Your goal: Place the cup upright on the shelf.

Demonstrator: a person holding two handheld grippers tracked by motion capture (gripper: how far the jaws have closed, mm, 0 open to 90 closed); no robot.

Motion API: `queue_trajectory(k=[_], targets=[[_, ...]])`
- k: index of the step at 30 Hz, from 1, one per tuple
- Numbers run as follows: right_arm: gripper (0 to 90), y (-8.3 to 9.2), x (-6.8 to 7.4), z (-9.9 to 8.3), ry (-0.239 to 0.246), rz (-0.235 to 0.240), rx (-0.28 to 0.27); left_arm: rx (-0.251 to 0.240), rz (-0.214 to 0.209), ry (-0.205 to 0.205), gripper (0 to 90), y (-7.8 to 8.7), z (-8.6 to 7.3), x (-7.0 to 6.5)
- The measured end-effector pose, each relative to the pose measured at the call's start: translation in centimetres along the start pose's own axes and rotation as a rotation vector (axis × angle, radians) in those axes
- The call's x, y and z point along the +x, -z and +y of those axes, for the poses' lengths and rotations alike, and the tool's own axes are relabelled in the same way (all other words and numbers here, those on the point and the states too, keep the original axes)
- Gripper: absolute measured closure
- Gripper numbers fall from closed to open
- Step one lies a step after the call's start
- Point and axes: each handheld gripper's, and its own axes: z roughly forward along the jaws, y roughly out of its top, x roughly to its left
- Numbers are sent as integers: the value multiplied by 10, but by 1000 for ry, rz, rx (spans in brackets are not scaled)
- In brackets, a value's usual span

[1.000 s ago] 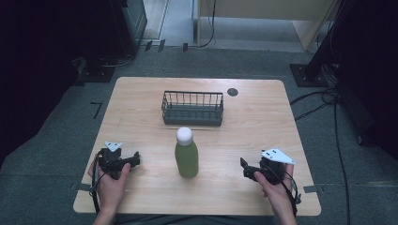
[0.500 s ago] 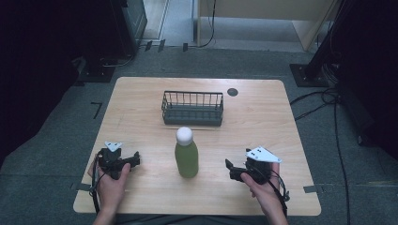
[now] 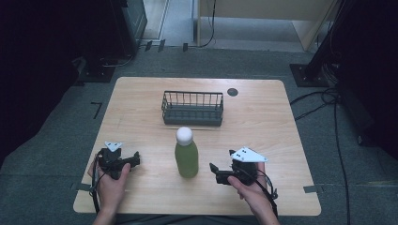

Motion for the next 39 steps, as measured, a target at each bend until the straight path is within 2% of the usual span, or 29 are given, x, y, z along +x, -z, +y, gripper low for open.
queue_trajectory(k=[1,5,6,9,15,24,28,35,39], targets=[[132,-3,6,2,10,26,2,0,0,0,0,0,0,0],[132,-6,14,5,27,50,4,0,0,0,0,0,0,0],[134,-9,21,7,37,81,1,0,0,0,0,0,0,0],[139,-11,29,9,43,114,3,0,0,0,0,0,0,0],[151,-19,45,14,70,142,10,-2,0,2,0,0,0,0],[162,-32,58,17,91,149,20,-1,0,1,0,0,0,0],[162,-37,61,18,79,145,22,-2,0,2,0,0,0,0],[193,-46,62,21,65,125,4,-1,-1,1,0,0,0,0],[182,-51,62,22,62,124,-2,-1,0,2,0,0,0,0]])
